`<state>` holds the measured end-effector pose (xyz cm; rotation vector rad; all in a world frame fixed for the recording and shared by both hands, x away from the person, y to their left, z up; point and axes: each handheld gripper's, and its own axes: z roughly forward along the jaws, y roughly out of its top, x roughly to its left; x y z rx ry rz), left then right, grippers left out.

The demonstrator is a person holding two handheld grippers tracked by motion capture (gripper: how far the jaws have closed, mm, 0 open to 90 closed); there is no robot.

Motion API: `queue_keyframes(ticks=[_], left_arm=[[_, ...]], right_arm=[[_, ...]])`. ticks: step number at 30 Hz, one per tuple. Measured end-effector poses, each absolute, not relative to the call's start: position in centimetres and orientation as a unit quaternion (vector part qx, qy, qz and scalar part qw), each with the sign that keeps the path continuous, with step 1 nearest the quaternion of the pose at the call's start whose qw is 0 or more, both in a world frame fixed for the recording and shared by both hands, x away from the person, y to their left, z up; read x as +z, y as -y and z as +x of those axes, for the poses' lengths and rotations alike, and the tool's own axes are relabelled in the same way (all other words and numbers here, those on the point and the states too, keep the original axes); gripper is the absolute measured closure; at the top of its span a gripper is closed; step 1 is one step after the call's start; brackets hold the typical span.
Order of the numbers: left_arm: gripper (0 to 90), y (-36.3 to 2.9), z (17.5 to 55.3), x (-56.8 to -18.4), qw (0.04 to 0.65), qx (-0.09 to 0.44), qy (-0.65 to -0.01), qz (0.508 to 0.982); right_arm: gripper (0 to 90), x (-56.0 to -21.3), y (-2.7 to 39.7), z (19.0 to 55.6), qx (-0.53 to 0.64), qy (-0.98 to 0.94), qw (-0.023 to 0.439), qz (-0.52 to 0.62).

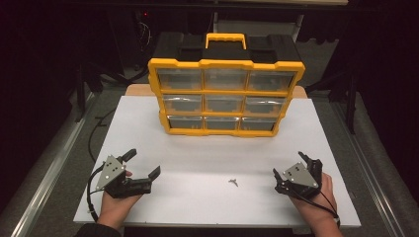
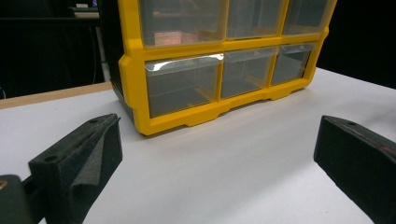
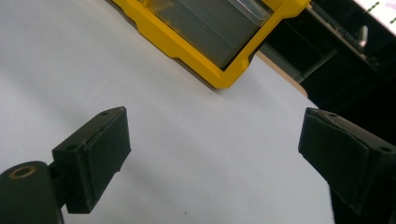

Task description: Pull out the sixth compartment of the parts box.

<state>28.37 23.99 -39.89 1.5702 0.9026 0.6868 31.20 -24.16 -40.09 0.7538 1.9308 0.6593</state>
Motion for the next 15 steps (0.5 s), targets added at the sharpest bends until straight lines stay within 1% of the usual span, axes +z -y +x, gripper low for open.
queue_keyframes(ticks=[2,3,15], left_arm=[[1.7,-24.0,28.4,-39.9,0.567,0.292,-0.384,0.668],[1.8,-24.0,28.4,-39.9,0.567,0.292,-0.383,0.668],[1.9,-24.0,28.3,-39.8,0.567,0.292,-0.38,0.67]], right_arm=[[10.4,-40.1,24.0,31.1,0.262,-0.786,0.47,0.303],[10.4,-40.0,23.9,31.1,0.25,-0.789,0.481,0.289],[10.4,-40.5,22.7,30.9,0.197,-0.795,0.515,0.251]])
